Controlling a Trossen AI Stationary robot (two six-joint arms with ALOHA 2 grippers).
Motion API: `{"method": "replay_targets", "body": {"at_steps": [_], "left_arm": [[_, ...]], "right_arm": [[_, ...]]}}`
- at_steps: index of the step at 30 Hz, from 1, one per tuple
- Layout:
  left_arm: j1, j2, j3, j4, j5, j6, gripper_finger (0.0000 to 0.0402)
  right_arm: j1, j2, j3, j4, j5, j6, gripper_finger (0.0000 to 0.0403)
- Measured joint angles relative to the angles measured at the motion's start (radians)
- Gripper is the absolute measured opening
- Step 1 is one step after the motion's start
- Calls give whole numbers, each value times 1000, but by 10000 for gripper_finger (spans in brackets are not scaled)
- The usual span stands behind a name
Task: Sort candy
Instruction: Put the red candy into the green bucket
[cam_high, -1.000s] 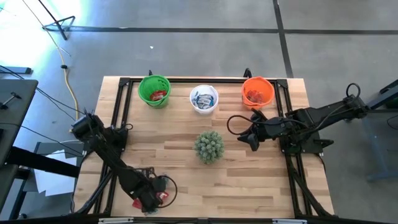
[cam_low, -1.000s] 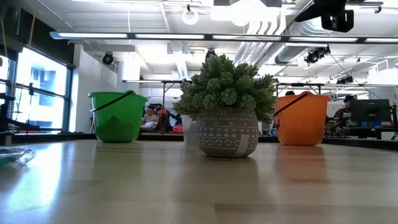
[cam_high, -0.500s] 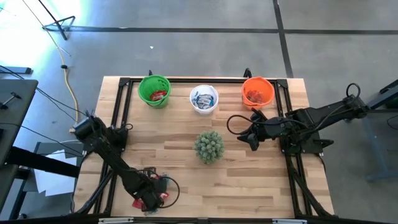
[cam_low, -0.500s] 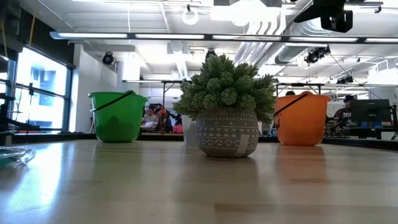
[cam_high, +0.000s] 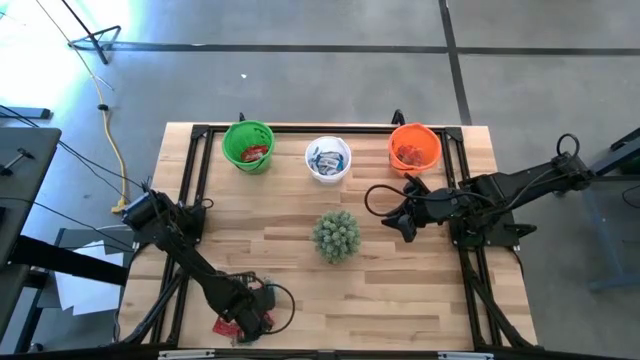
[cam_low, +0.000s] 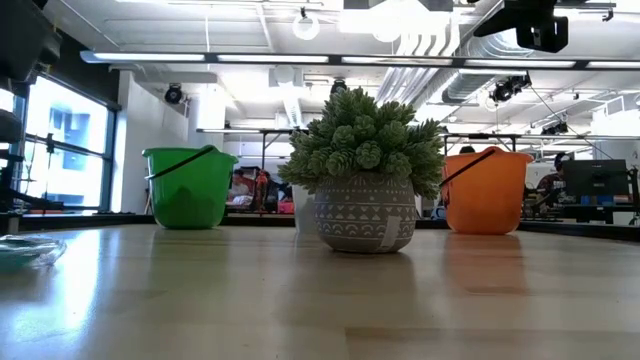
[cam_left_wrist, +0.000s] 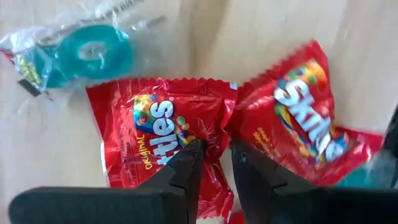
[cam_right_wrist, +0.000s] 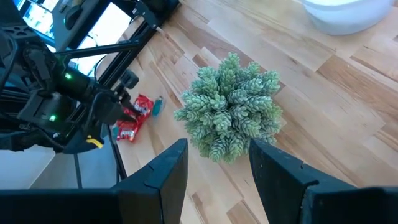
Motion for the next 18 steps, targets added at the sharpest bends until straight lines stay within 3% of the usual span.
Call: {"method": "replay_targets", "body": {"at_steps": [3, 6, 10, 18], "left_arm": [[0, 1, 0, 6, -3, -120, 76], [14, -1, 0, -13, 64, -220, 76], [21, -18, 4, -23, 127, -236, 76], [32, -32, 29, -39, 141, -218, 77]], "right_arm": [[0, 0, 0, -2, 0, 0, 165], [0, 0, 0, -2, 0, 0, 165], [0, 0, 0, -2, 1, 0, 165], [0, 0, 0, -2, 1, 0, 165]]}}
